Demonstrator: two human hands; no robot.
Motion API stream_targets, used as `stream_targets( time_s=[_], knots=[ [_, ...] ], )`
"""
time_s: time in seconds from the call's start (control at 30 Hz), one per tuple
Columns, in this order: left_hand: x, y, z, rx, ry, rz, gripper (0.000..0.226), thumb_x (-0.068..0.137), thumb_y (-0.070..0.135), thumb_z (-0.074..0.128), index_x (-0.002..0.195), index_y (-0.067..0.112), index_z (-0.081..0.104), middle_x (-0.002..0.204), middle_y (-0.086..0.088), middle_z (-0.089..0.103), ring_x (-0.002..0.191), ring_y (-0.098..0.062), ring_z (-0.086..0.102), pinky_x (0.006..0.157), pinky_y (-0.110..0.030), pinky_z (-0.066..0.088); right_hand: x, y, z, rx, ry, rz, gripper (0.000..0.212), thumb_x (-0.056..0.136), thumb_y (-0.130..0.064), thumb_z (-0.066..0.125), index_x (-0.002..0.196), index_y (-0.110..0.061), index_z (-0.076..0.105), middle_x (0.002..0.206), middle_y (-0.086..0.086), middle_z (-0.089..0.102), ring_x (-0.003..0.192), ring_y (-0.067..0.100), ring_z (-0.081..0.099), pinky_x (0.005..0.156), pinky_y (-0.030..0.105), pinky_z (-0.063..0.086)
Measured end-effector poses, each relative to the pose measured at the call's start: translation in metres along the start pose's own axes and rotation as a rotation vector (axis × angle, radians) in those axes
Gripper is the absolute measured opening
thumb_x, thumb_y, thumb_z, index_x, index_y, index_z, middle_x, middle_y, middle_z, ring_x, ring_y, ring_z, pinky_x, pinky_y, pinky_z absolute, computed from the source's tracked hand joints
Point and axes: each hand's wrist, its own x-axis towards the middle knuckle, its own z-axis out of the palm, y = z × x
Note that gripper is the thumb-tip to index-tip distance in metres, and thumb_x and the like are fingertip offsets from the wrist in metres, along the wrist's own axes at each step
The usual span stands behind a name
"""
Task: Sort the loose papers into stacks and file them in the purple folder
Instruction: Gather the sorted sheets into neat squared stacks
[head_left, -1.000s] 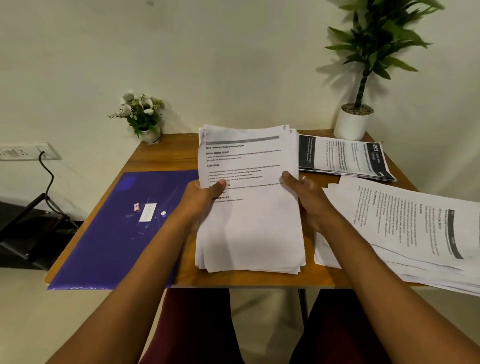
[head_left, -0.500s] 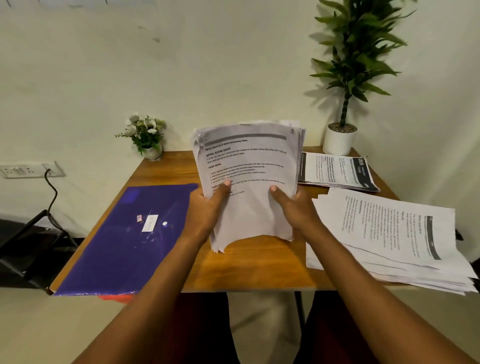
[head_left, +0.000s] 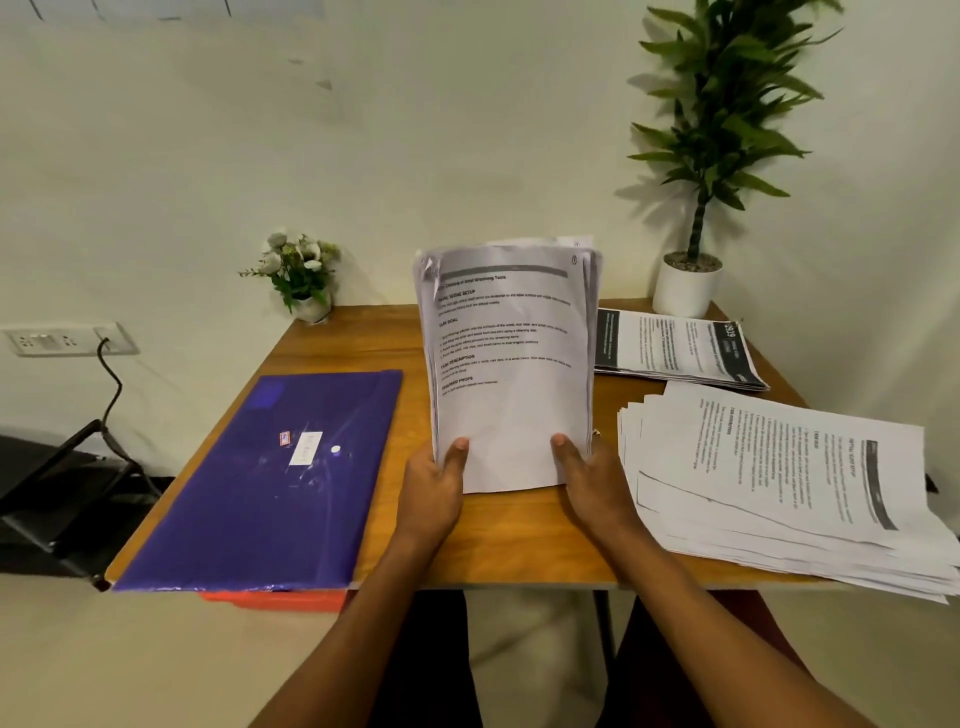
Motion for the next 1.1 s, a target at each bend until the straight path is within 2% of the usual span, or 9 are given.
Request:
stream_targets(
  time_s=[0.1, 0.33, 0.4, 0.5, 0.77, 0.87, 0.97, 1.03, 1.1],
  knots=[
    [-0.001, -0.002, 0.001, -0.007, 0.002, 0.011, 0.023, 0.102, 0.034, 0.056, 0.123, 0.028, 0.050, 0.112, 0.014, 0.065, 0.099, -0.006, 0.068, 0.069, -0.017, 0.057, 0.001, 0.003, 0.002, -0.018, 0.004, 0.026, 0.055, 0.103, -0.046, 0.048, 0.147, -0.013, 0.041, 0.148, 0.008, 0.049, 0.136, 0.031, 0.048, 0.101, 0.035, 0.044],
    [0.006, -0.008, 0.001, -0.005, 0.014, -0.041, 0.032, 0.100, 0.037, 0.057, 0.128, 0.023, 0.051, 0.110, 0.013, 0.066, 0.096, -0.009, 0.069, 0.065, -0.017, 0.057, 0.007, 0.008, 0.003, 0.000, -0.002, 0.046, 0.067, 0.096, -0.057, 0.048, 0.148, -0.016, 0.040, 0.151, 0.009, 0.048, 0.137, 0.031, 0.048, 0.108, 0.044, 0.044],
    [0.008, -0.009, 0.001, -0.012, 0.012, -0.051, 0.032, 0.100, 0.037, 0.057, 0.128, 0.024, 0.050, 0.111, 0.011, 0.066, 0.095, -0.010, 0.069, 0.064, -0.017, 0.057, 0.010, 0.009, 0.004, -0.008, -0.002, 0.051, 0.066, 0.098, -0.054, 0.048, 0.150, -0.015, 0.038, 0.154, 0.010, 0.044, 0.140, 0.032, 0.045, 0.110, 0.046, 0.041],
    [0.010, -0.012, 0.000, -0.007, 0.010, -0.059, 0.037, 0.098, 0.040, 0.058, 0.130, 0.023, 0.052, 0.116, 0.005, 0.068, 0.100, -0.016, 0.070, 0.069, -0.022, 0.060, 0.011, 0.007, 0.004, -0.025, -0.001, 0.039, 0.061, 0.102, -0.046, 0.048, 0.151, -0.012, 0.036, 0.156, 0.010, 0.042, 0.142, 0.032, 0.042, 0.112, 0.044, 0.039],
    [0.013, -0.018, -0.001, 0.010, 0.002, -0.054, 0.046, 0.097, 0.044, 0.057, 0.135, 0.019, 0.054, 0.120, 0.001, 0.069, 0.105, -0.018, 0.070, 0.081, -0.034, 0.063, 0.009, 0.006, 0.002, -0.029, -0.015, 0.028, 0.060, 0.103, -0.046, 0.046, 0.152, -0.013, 0.034, 0.158, 0.009, 0.039, 0.144, 0.032, 0.040, 0.113, 0.044, 0.037],
    [0.011, -0.016, 0.000, -0.004, 0.002, -0.025, 0.035, 0.099, 0.039, 0.057, 0.130, 0.024, 0.053, 0.118, 0.005, 0.069, 0.104, -0.014, 0.069, 0.082, -0.032, 0.062, 0.010, 0.009, 0.002, 0.010, -0.015, 0.016, 0.059, 0.102, -0.046, 0.049, 0.150, -0.014, 0.038, 0.152, 0.009, 0.045, 0.139, 0.032, 0.045, 0.109, 0.043, 0.041],
    [0.009, -0.014, -0.001, -0.005, -0.004, -0.012, 0.029, 0.100, 0.037, 0.057, 0.127, 0.026, 0.052, 0.118, 0.006, 0.068, 0.105, -0.014, 0.069, 0.082, -0.031, 0.062, 0.002, 0.009, -0.002, 0.104, -0.026, -0.007, 0.065, 0.089, -0.058, 0.059, 0.140, -0.019, 0.049, 0.137, 0.003, 0.060, 0.126, 0.028, 0.058, 0.100, 0.041, 0.051],
    [0.006, -0.011, -0.002, 0.002, -0.022, 0.013, 0.031, 0.100, 0.038, 0.057, 0.128, 0.025, 0.053, 0.118, 0.006, 0.068, 0.105, -0.014, 0.069, 0.083, -0.032, 0.062, 0.002, 0.007, -0.011, 0.195, -0.010, -0.065, 0.058, 0.083, -0.060, 0.070, 0.127, -0.023, 0.060, 0.121, -0.002, 0.069, 0.115, 0.022, 0.066, 0.091, 0.037, 0.059],
    [0.002, -0.008, -0.002, 0.014, -0.039, 0.031, 0.027, 0.100, 0.036, 0.057, 0.125, 0.028, 0.053, 0.116, 0.010, 0.067, 0.103, -0.008, 0.068, 0.080, -0.027, 0.061, 0.013, -0.008, -0.026, 0.280, 0.035, -0.145, 0.043, 0.085, -0.046, 0.076, 0.118, -0.022, 0.066, 0.113, -0.005, 0.074, 0.108, 0.016, 0.070, 0.082, 0.027, 0.059]
  ],
)
